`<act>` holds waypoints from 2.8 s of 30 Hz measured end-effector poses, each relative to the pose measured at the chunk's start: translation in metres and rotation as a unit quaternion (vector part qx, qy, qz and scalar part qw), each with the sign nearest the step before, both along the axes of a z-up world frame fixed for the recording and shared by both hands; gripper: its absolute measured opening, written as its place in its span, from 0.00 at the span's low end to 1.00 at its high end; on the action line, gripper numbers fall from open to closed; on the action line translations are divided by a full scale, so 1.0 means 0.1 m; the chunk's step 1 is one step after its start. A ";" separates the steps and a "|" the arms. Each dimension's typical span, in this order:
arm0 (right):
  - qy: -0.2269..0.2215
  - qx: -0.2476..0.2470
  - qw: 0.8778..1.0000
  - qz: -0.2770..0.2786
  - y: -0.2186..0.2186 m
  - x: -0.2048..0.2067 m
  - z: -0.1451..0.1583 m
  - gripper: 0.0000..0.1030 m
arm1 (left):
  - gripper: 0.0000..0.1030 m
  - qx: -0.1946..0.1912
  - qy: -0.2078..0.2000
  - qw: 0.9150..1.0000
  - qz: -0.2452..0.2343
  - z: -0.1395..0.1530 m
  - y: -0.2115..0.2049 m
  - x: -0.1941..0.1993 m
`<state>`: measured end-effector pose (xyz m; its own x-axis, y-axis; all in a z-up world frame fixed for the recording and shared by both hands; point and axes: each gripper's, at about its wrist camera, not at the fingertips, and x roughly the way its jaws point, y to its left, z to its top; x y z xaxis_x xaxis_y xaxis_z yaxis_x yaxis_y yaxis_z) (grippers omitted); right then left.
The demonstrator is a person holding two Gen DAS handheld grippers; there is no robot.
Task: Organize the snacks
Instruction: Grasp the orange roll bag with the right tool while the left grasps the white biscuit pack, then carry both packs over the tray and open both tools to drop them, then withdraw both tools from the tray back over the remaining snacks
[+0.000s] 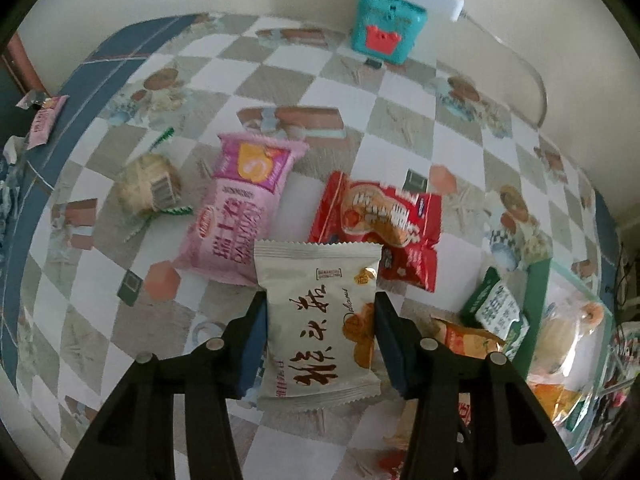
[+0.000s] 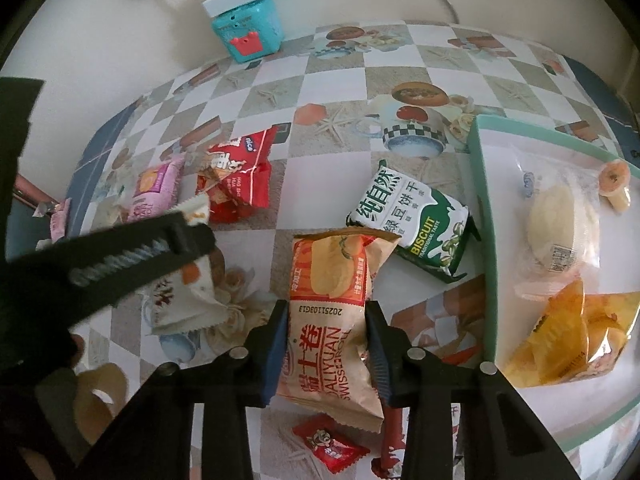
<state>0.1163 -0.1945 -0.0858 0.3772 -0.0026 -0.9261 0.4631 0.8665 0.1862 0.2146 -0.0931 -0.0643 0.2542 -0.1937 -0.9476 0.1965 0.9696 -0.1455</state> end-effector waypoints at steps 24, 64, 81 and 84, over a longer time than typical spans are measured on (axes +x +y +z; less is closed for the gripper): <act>-0.095 -0.014 0.991 -0.098 -0.90 -0.62 0.93 0.37 | 0.52 -0.044 -0.115 0.992 -0.026 1.04 -0.35 -0.51; -0.040 0.020 0.954 -0.297 -2.54 -1.75 0.45 0.38 | 0.52 -0.029 -0.126 0.965 -0.229 0.42 -2.31 -1.61; -0.021 0.016 0.952 -0.306 -2.58 -1.77 0.39 0.63 | 0.76 -0.014 -0.121 0.972 -0.202 0.47 -2.23 -1.50; -0.015 0.014 0.950 -0.311 -2.59 -1.79 0.37 0.70 | 0.82 0.005 -0.113 0.977 -0.183 0.44 -2.18 -1.44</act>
<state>-0.0626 -0.4536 -0.0483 0.3374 -0.2089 -0.9179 0.8777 0.4223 0.2265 0.0704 -0.3111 -0.0206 0.3725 -0.3018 -0.8776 0.5568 0.8292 -0.0488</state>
